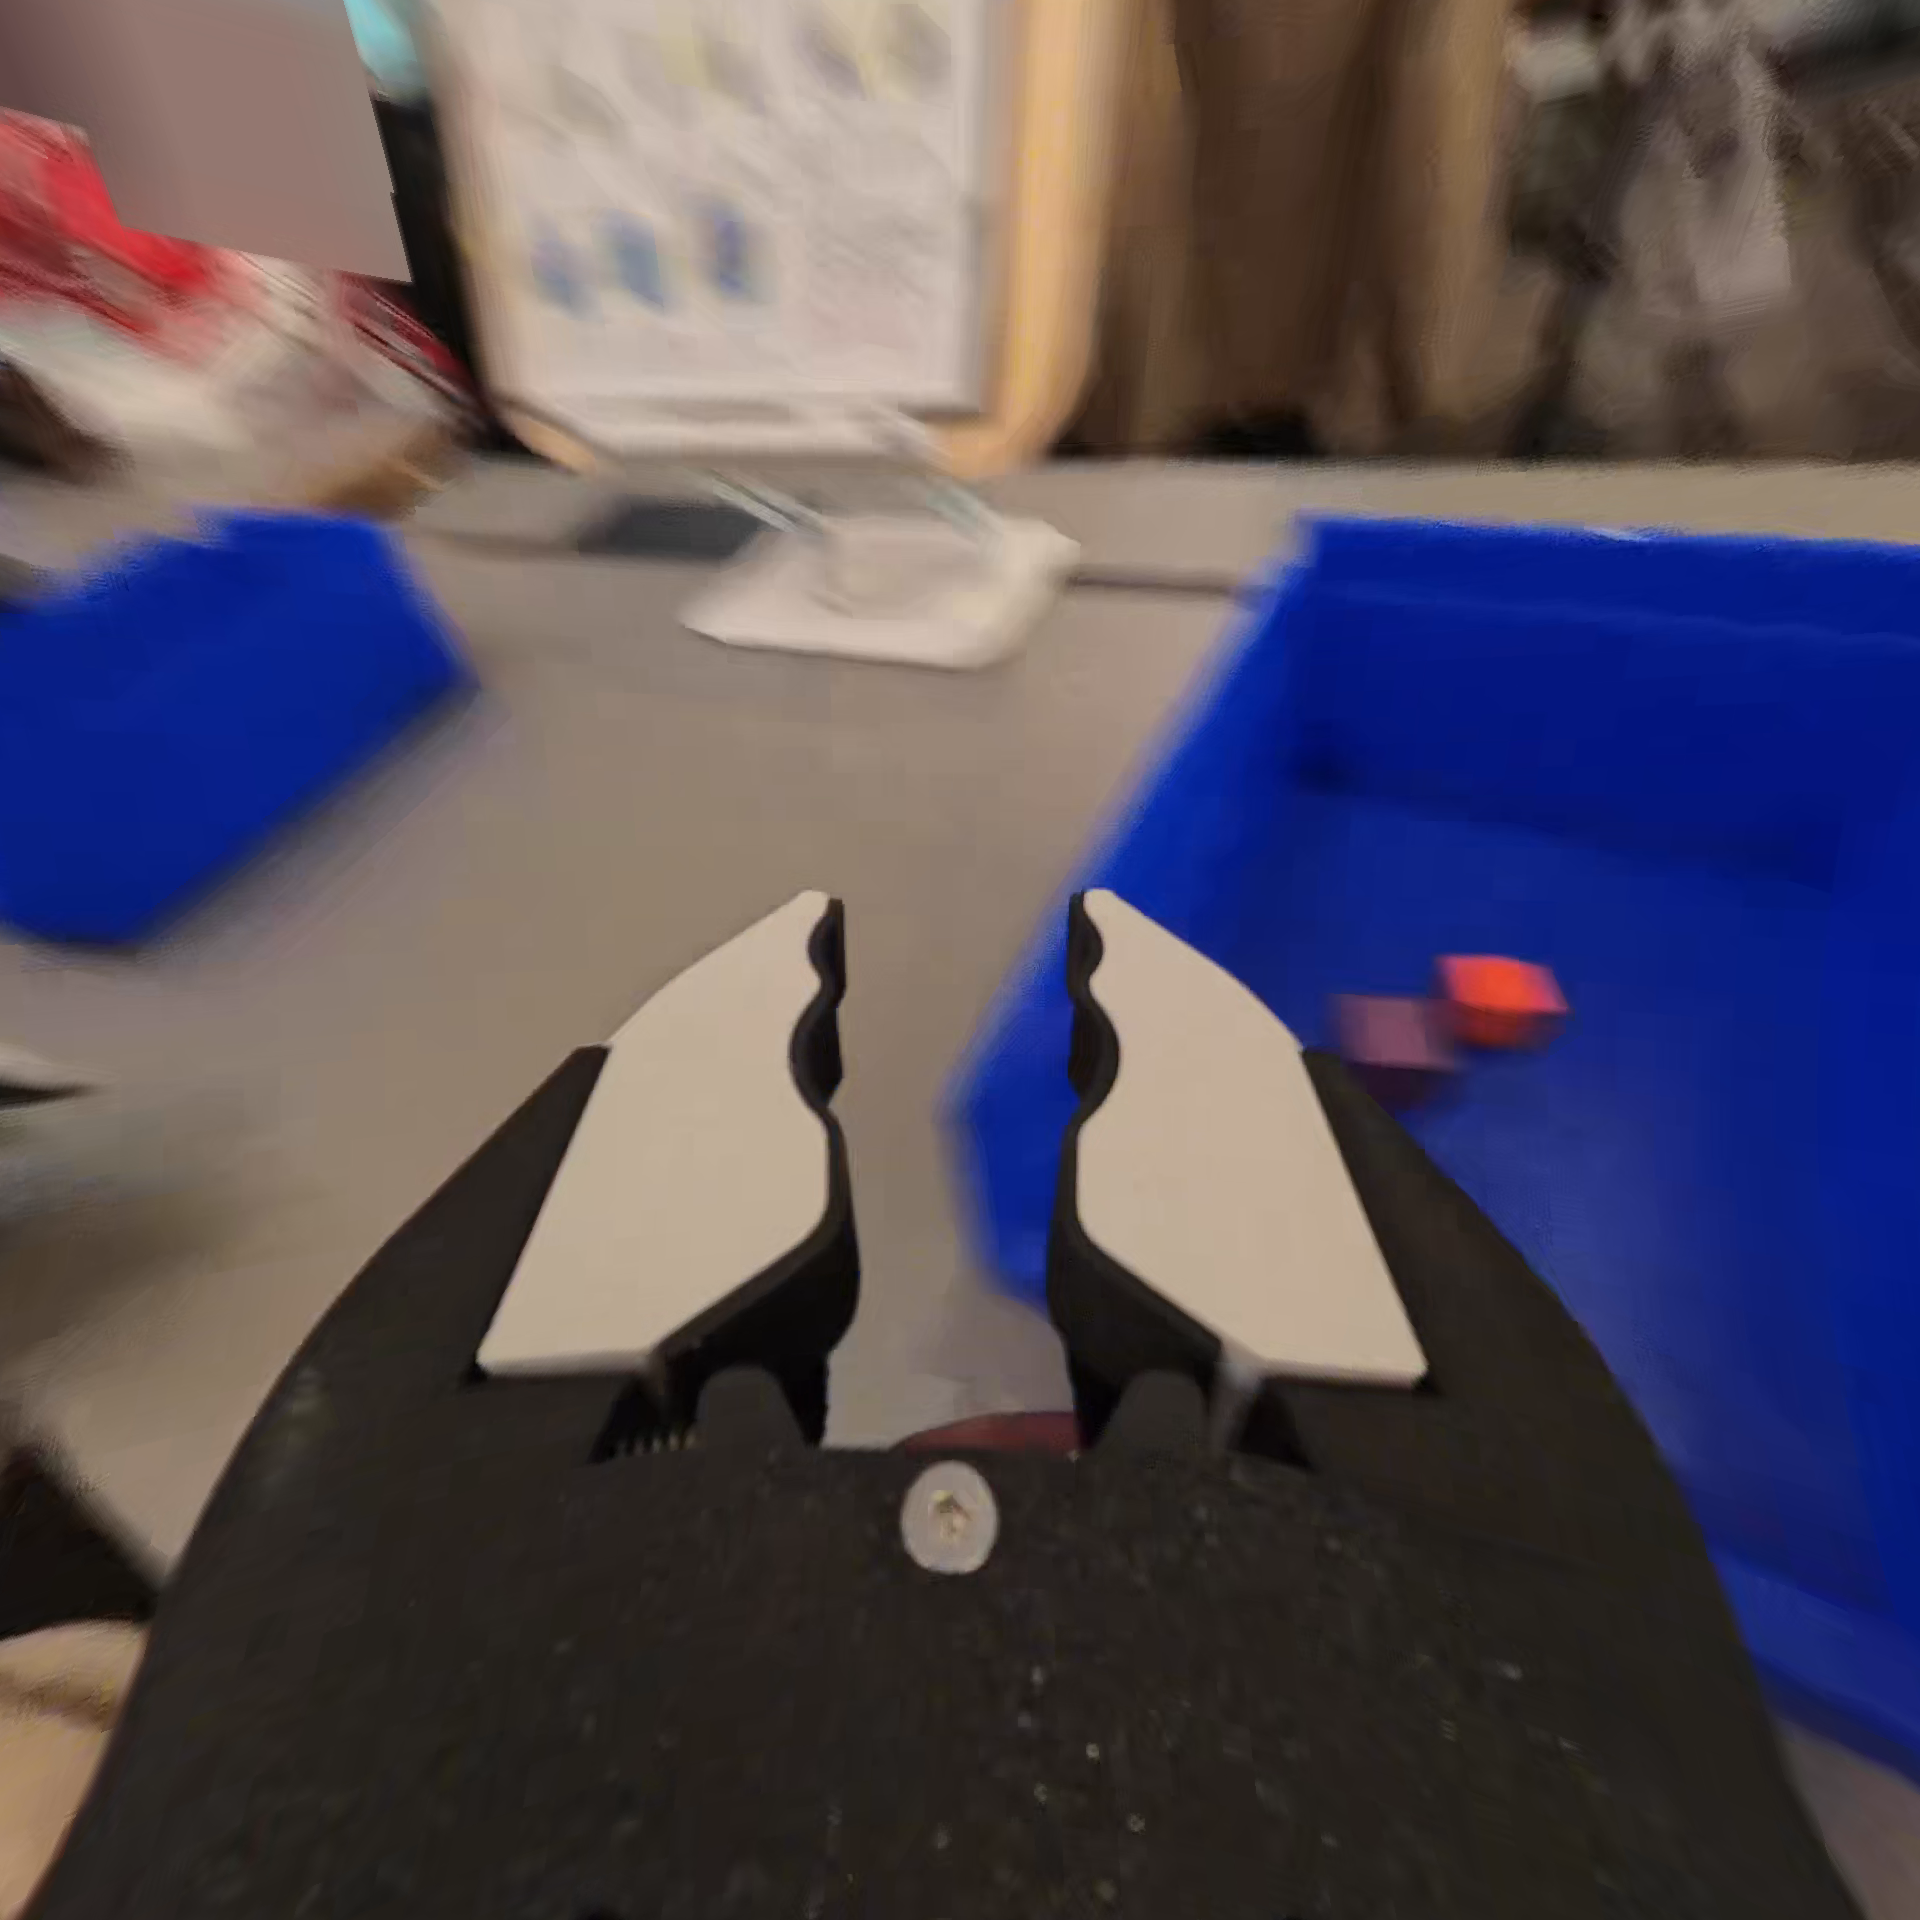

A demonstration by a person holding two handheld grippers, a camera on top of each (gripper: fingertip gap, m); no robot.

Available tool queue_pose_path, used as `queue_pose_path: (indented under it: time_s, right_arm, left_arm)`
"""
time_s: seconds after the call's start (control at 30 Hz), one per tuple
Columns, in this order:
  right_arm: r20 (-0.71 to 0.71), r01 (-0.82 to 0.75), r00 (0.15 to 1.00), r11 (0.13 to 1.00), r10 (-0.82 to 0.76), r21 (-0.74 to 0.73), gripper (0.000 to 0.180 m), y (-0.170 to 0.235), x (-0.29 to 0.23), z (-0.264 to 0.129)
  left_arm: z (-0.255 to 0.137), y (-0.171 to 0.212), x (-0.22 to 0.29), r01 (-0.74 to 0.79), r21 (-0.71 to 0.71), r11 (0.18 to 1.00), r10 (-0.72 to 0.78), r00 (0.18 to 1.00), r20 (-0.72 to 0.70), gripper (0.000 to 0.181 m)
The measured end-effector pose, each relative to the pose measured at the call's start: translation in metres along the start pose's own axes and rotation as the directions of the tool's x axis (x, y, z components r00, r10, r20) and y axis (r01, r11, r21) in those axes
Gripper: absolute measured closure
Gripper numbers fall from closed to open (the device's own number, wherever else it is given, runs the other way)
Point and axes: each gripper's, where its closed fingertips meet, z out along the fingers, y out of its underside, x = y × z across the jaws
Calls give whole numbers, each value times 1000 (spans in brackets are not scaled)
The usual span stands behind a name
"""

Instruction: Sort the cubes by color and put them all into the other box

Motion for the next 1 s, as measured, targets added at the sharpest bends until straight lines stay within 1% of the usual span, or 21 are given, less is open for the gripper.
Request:
queue_pose_path:
  time_s: [0.03, 0.07, 0.13, 0.2, 0.3, 0.4, 0.5, 0.6, 0.67, 0.7, 0.77, 0.83, 0.87, 0.93, 0.97, 1.0]
  right_arm:
    - [110, -18, 994, 997, 9, 80, 142, 9, -39, -7]
    - [190, -53, 981, 993, 33, 103, 143, 25, -72, -12]
    - [320, -72, 946, 996, 51, 56, 141, 62, -128, -13]
    - [391, -34, 920, 999, 35, -8, 141, 89, -163, -13]
    - [418, 21, 908, 999, -1, -42, 143, 109, -184, -7]
    - [450, 22, 893, 996, 20, -88, 143, 120, -193, -3]
    - [473, -1, 879, 993, 57, -118, 144, 126, -195, -3]
    - [475, -15, 878, 995, 62, -103, 144, 121, -191, -6]
    - [482, -30, 873, 995, 71, -93, 144, 116, -189, -6]
    - [487, -41, 870, 995, 78, -86, 144, 113, -188, -6]
    - [497, -65, 862, 994, 99, -85, 144, 110, -186, -5]
    - [503, -86, 855, 991, 125, -101, 144, 111, -185, -3]
    - [505, -95, 852, 989, 137, -109, 145, 112, -185, -2]
    - [516, -116, 843, 987, 155, -107, 146, 110, -185, -1]
    - [525, -129, 835, 986, 167, -110, 147, 109, -185, -1]
    - [535, -146, 824, 982, 188, -119, 148, 108, -185, 0]
  left_arm:
    - [0, 0, -5, 16, -2, 1000, -16, 1000, 15, 136]
    - [-1, -1, -9, 27, -5, 1000, -27, 999, 33, 135]
    - [-2, -1, -12, 30, -18, 999, -30, 999, 37, 131]
    - [-2, -4, -18, 1, -25, 1000, 1, 997, 78, 130]
    - [-5, -3, -28, -65, -80, 995, 77, 984, 159, 127]
    - [-24, -11, -38, -112, -117, 987, 136, 966, 218, 128]
    - [-65, -30, -66, -125, -130, 984, 159, 940, 301, 130]
    - [-112, -43, -121, -106, -247, 963, 207, 878, 432, 129]
    - [-133, -51, -166, -58, -324, 944, 226, 829, 512, 129]
    - [-138, -57, -192, -25, -334, 942, 220, 800, 559, 129]
    - [-136, -68, -237, 34, -324, 945, 184, 764, 618, 130]
    - [-121, -70, -274, 75, -338, 938, 163, 765, 623, 129]
    - [-111, -69, -288, 65, -375, 925, 187, 779, 598, 129]
    - [-93, -65, -315, -26, -482, 876, 317, 784, 534, 128]
    - [-83, -62, -323, -76, -526, 847, 369, 795, 481, 128]
    - [-73, -56, -329, -101, -556, 825, 387, 818, 425, 127]
